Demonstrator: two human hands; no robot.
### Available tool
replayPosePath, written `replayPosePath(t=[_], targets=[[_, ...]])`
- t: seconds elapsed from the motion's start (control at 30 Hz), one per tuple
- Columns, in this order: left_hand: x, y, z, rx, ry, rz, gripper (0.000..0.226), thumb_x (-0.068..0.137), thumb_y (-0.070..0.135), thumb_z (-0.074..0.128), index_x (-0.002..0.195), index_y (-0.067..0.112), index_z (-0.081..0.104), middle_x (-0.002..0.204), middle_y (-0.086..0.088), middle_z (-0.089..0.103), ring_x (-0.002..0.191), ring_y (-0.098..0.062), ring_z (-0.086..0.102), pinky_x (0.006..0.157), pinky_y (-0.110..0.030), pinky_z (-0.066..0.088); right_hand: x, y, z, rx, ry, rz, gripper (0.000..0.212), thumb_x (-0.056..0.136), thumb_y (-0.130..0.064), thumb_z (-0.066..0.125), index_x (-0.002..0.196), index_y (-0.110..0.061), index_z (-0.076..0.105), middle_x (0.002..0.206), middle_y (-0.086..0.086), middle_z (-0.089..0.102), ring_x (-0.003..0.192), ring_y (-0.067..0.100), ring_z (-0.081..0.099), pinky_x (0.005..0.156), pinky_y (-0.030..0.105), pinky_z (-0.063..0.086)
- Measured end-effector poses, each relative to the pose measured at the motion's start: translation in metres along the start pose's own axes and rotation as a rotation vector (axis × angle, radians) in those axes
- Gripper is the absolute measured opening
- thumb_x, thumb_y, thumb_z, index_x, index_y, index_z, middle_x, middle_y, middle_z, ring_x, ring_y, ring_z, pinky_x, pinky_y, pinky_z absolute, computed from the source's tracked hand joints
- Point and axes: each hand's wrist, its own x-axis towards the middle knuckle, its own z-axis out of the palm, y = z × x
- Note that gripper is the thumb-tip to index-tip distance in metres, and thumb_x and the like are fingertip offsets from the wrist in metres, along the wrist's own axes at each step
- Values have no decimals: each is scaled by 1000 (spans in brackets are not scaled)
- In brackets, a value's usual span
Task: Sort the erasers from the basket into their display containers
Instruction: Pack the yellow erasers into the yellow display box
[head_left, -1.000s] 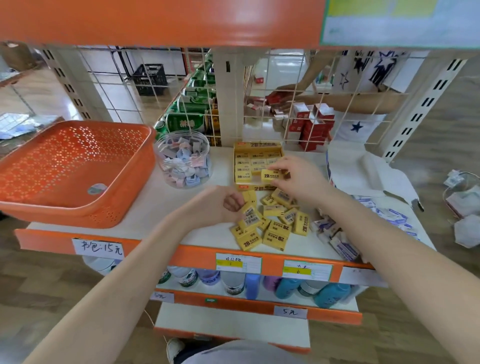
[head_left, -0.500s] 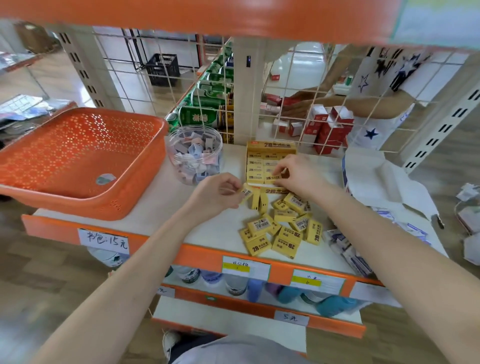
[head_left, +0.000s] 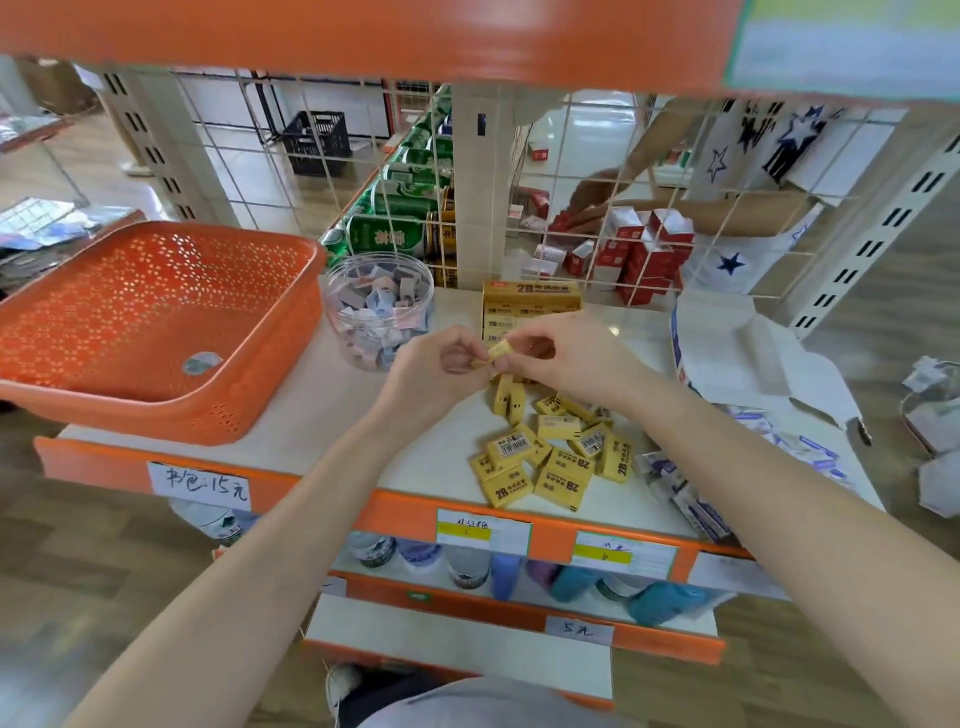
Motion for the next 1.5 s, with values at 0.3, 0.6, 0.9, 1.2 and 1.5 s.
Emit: replayPosePath(t=[0.3, 0.6, 0.9, 1.2, 1.5], targets=[[0, 1, 6, -22, -57, 30, 19, 83, 21, 72, 100, 29, 65, 95, 11, 70, 88, 0, 67, 83, -17, 51, -19, 4, -4, 507, 84, 46, 18, 79, -13, 73, 93, -21, 65, 100, -8, 68, 90, -2, 65, 76, 13, 50], [-1, 12, 10, 22, -12, 58, 29, 78, 14, 76, 94, 34, 65, 87, 9, 73, 79, -1, 69, 79, -15, 52, -19, 13, -5, 298, 123, 24, 38, 81, -11, 70, 114, -27, 60, 102, -7, 60, 87, 1, 57, 74, 8, 47], [32, 9, 22, 486, -65, 138, 30, 91, 22, 60, 121, 19, 62, 117, 4, 63, 103, -7, 55, 88, -19, 37, -9, 37, -22, -75, 127, 146, 30, 85, -23, 67, 114, -19, 63, 111, -1, 54, 91, 9, 48, 75, 19, 37], [72, -1, 26, 762, -286, 130, 32, 87, 28, 67, 117, 16, 67, 125, -5, 61, 116, -20, 53, 99, -31, 38, 6, 61, -11, -332, -31, 267, 39, 93, -19, 57, 131, -14, 54, 125, 9, 48, 112, 23, 47, 92, 28, 36], [74, -9, 24, 739, -284, 164, 30, 88, 31, 65, 116, 21, 69, 131, -3, 58, 123, -18, 49, 104, -30, 33, 17, 61, -6, -424, -84, 266, 34, 89, -20, 62, 123, -17, 61, 122, 8, 51, 115, 26, 46, 97, 38, 43]])
